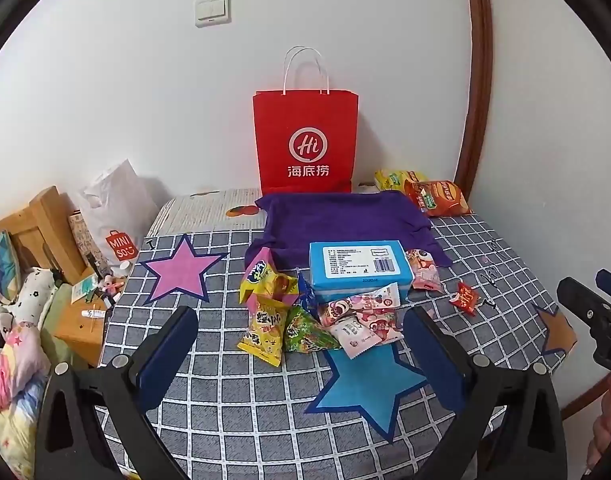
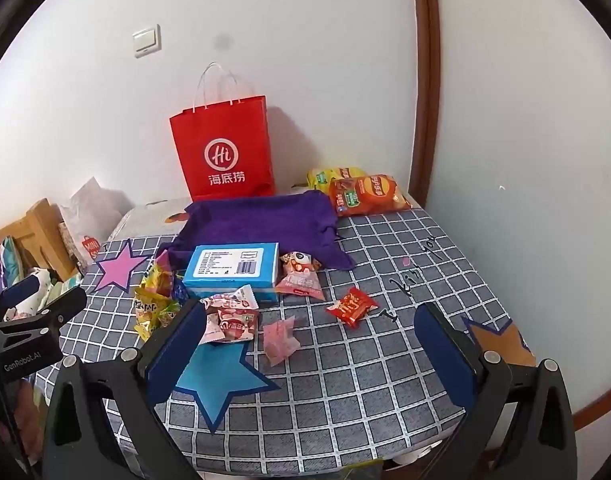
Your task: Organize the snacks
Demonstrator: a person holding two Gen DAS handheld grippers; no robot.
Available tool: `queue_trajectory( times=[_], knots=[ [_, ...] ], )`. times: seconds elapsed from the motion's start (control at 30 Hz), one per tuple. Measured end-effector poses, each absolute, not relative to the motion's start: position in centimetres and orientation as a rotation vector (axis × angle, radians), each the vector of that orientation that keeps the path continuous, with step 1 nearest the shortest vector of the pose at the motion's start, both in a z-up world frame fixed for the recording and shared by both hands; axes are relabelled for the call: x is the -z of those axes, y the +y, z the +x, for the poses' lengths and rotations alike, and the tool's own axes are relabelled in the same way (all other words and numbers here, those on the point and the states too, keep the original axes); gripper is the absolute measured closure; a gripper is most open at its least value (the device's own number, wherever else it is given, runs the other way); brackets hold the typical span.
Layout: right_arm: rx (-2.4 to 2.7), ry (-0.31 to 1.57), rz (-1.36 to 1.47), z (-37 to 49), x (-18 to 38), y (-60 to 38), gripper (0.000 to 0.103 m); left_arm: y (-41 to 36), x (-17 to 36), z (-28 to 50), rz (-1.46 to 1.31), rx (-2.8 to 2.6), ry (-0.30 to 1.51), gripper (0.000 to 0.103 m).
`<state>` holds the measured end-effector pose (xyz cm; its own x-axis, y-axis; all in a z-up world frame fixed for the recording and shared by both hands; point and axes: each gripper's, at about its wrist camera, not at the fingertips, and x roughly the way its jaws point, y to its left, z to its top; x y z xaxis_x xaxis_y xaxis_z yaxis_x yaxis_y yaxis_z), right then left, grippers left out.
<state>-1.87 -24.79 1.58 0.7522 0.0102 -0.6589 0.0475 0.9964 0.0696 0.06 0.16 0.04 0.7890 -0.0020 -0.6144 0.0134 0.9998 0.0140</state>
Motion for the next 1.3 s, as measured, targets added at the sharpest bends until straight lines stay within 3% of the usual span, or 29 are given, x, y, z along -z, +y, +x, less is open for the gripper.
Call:
queue_trajectory(
  times=[1.3],
  knots=[
    [-0.006,0.724,0.067,-2.25,-1.66,-23.77,0.001,-0.2,0.19,-0.07,0.012,0.016,0.653,0.0]
  ],
)
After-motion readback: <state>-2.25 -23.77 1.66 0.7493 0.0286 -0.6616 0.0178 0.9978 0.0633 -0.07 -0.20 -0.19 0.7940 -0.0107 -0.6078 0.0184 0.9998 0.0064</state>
